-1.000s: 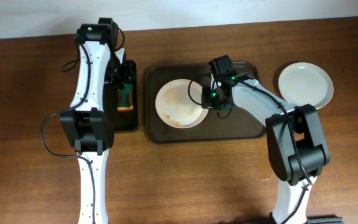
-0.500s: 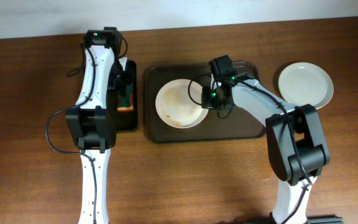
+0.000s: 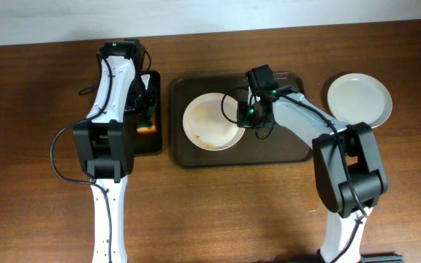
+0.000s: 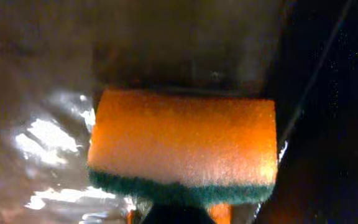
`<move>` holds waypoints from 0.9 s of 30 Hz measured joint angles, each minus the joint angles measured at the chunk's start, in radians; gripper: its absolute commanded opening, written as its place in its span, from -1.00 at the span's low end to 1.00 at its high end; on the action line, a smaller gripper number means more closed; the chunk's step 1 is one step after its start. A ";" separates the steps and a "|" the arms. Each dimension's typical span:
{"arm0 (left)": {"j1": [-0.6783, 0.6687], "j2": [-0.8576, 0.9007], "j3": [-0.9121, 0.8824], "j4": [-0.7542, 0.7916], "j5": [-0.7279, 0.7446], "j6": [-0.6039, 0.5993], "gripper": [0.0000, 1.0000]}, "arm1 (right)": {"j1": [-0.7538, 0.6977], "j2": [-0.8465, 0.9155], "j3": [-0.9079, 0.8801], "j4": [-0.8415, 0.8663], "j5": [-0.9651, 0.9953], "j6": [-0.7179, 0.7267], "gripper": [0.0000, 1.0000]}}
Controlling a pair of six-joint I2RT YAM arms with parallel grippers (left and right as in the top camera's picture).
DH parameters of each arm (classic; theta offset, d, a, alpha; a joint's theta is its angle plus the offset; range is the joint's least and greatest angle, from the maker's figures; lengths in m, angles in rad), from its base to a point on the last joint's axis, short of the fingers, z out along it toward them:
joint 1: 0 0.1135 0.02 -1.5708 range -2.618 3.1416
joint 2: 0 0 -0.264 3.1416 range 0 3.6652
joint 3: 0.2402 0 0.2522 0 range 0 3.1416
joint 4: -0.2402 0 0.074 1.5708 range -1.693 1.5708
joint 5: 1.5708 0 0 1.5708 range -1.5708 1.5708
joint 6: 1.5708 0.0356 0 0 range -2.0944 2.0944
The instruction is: Clean dirty plates on tray and stack at the side
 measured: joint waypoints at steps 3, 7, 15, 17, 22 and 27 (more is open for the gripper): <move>0.000 0.000 0.110 -0.097 -0.001 0.000 -1.00 | 0.000 0.000 0.000 0.000 0.000 0.000 -0.92; 0.000 -0.127 0.291 -0.108 0.000 0.000 -0.70 | 0.000 0.000 0.000 0.000 0.000 0.000 -0.92; 0.000 -0.251 0.332 -0.110 -0.034 -0.007 0.99 | -0.001 0.000 0.001 -0.014 0.000 0.000 -0.92; 0.000 -0.251 0.332 -0.110 -0.038 -0.007 0.99 | -0.001 -0.013 0.006 -0.048 0.006 -0.005 -0.92; 0.000 -0.251 0.332 -0.111 -0.039 -0.007 0.99 | -0.001 -0.160 0.129 -0.262 0.222 -0.076 -0.92; 0.000 -0.251 0.332 -0.111 -0.039 -0.007 0.99 | -0.002 -0.215 0.285 -0.521 0.559 -0.150 -0.92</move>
